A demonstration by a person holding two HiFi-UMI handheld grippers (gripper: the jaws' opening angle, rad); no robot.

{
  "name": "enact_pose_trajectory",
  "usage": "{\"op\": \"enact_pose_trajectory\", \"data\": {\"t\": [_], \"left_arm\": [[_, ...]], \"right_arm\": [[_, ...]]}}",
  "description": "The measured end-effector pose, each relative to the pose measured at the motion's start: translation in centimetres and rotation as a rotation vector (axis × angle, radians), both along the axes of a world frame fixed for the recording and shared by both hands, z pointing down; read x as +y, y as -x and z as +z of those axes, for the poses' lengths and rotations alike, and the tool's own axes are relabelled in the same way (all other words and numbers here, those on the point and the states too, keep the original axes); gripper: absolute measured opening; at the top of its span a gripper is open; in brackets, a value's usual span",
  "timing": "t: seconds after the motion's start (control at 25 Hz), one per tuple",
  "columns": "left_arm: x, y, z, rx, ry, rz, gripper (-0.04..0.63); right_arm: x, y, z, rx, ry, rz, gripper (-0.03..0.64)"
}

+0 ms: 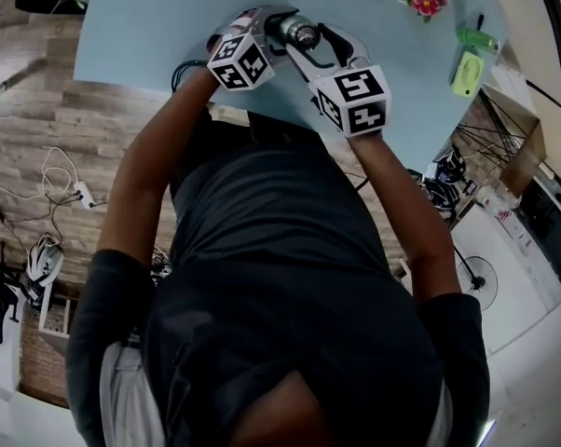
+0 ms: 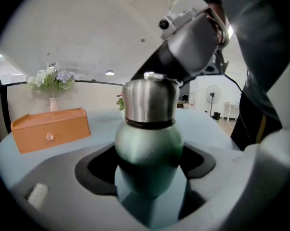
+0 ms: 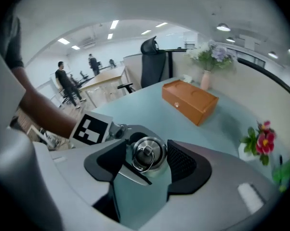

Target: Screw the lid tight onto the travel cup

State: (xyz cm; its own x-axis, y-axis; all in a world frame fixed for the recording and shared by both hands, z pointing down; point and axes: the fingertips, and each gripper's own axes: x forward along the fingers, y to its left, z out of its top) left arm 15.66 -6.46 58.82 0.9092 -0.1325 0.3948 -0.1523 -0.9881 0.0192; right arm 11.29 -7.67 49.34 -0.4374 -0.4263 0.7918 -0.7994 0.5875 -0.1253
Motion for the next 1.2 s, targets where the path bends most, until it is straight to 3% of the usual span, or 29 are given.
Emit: {"op": "enact_pose_trajectory", "data": {"t": [0.16,0.32,0.4,0.52,0.64,0.76,0.92,1.04,1.2], "left_arm": [[-0.1,0.0,-0.1,0.004,0.005,0.000,0.425],[-0.1,0.0,-0.1,0.005,0.004,0.000,0.425],[-0.1,0.0,-0.1,0.004,0.005,-0.001,0.425],[-0.1,0.0,0.0,0.004,0.007,-0.003,0.425],[-0.1,0.1,0.0,0.006,0.009,-0.005,0.425],[-0.1,0.1,0.0,0.006,0.006,-0.003,0.425],[0.0,0.1,0.0,0.002,0.001,-0.002,0.425],[0.0,0.2,0.0,0.000,0.002,-0.004,0.425],[0.0,0.1,0.0,-0.002,-0.004,-0.003,0.425]], "right_arm": [[0.8,2.1,-2.6,0.021,0.000,-0.500,0.247],[2.1,0.4,-1.3,0.281,0.006,-1.074,0.247],[2.8,-0.5,-0.2,0.383,0.035,-1.293,0.247],[2.6,-0.6,0.7,0.433,0.014,-1.449,0.247],[2.0,-0.5,1.5,0.479,-0.048,-1.498,0.247],[2.5,0.0,2.3,0.448,-0.092,-1.436,0.247],[2.2,0.1,2.6,0.370,-0.064,-1.136,0.242],[1.7,0.2,2.6,0.300,-0.039,-0.793,0.242],[0.5,-0.1,2.0,0.205,-0.074,-0.184,0.242]]}}
